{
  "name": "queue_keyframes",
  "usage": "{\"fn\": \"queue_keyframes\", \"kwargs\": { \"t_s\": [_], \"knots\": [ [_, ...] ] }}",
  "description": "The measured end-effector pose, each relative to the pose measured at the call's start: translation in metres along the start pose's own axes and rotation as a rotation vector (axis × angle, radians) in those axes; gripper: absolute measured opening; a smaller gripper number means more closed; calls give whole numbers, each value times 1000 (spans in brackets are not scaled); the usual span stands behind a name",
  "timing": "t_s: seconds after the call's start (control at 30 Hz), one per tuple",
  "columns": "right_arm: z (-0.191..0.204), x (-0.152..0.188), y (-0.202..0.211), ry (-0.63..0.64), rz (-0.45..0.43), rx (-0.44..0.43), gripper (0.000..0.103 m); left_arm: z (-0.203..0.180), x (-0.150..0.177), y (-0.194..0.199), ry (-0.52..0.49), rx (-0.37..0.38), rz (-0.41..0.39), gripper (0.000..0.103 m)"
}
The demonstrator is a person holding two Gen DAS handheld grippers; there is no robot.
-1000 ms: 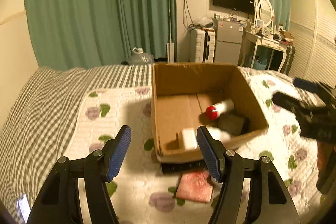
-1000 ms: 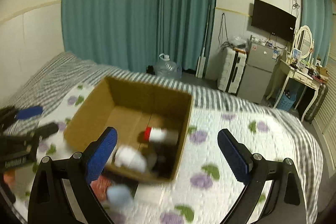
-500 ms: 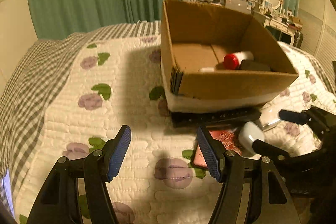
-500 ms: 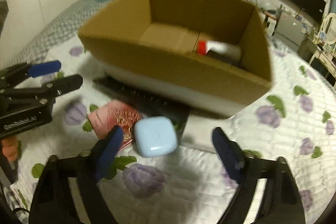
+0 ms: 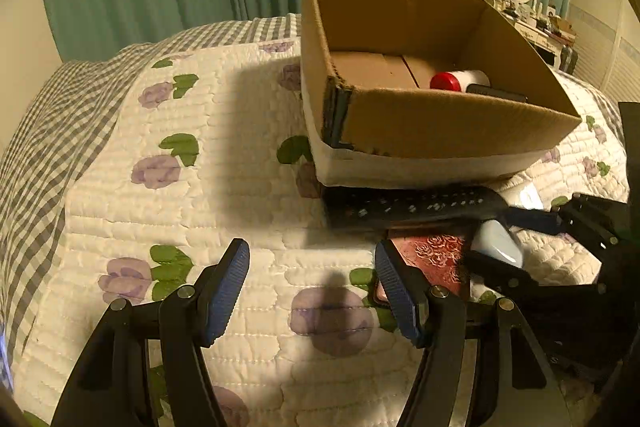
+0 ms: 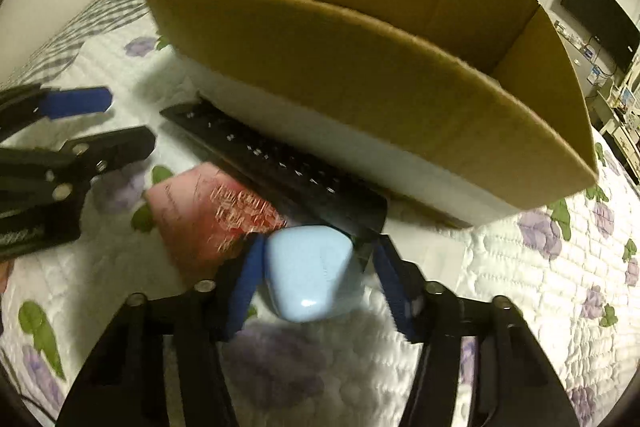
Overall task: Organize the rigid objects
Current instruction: 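Grasp the light blue earbud case with the right gripper while the left grasps the pink Romantic Rose case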
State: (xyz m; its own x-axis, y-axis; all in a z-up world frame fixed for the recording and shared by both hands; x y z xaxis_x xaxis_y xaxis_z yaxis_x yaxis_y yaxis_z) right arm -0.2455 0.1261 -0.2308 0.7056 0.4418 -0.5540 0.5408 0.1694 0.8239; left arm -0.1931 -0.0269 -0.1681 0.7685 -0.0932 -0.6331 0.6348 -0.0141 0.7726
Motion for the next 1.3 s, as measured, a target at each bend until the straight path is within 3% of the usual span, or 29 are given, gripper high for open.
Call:
{"fn": "queue_keyframes", "kwargs": {
  "t_s": [0.1, 0.17, 0.2, 0.4, 0.53, 0.67, 0.77, 0.83, 0.93, 1.1, 1.3],
  "knots": [
    [-7, 7, 13, -24, -15, 8, 46, -5, 2, 0, -16, 10, 9, 68],
    [-17, 8, 28, -68, -44, -15, 25, -13, 4, 2, -31, 26, 16, 68],
    [-23, 8, 36, -84, -58, -17, 24, -16, 4, 2, -39, 37, 19, 68],
    [-44, 19, 40, -153, -46, -51, 23, -47, 10, -4, -84, 163, 77, 68],
    [-43, 14, 38, -150, -36, -66, 24, -59, 17, -15, -140, 138, 114, 70],
    [-34, 9, 26, -160, -22, -86, 27, -57, 16, -25, -113, 170, 139, 72],
    [-29, 9, 17, -154, 11, -83, 38, -56, 16, -30, -107, 183, 164, 75],
    [-32, 9, 14, -170, 14, -80, 39, -56, 16, -34, -111, 187, 174, 77],
    [-32, 8, 13, -166, 20, -79, 39, -64, 19, -39, -169, 148, 193, 79],
    [-33, 3, 23, -166, -18, -62, 28, -68, 14, -47, -193, 141, 202, 80],
    [-40, 2, 35, -189, -47, -62, 24, -68, 16, -36, -203, 138, 170, 72]
  ]
}}
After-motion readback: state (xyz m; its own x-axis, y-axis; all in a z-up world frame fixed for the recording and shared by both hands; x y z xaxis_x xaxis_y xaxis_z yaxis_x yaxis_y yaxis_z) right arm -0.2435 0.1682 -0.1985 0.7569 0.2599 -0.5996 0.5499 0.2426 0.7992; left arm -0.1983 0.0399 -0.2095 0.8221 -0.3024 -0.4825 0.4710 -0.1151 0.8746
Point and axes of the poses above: each gripper's, at about its wrist camera, not at the fingertips, and y roughly against the way its jaws point, z to its left, x to its underside, the point moved 3 cm from there along -y, roughly the way its jaws point
